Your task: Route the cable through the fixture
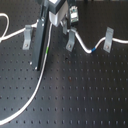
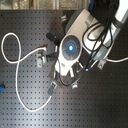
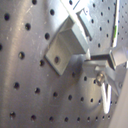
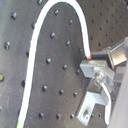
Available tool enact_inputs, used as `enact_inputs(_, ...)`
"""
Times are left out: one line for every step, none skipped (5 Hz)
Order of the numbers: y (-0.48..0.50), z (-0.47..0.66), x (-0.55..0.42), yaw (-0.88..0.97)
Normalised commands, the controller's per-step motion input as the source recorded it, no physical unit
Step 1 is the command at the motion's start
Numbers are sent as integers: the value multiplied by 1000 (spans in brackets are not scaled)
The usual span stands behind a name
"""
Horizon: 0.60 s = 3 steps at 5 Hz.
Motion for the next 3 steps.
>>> enact_inputs(0, 21, 0, 0)
enact_inputs(-98, 358, -122, -26)
enact_inputs(-174, 319, -110, -91)
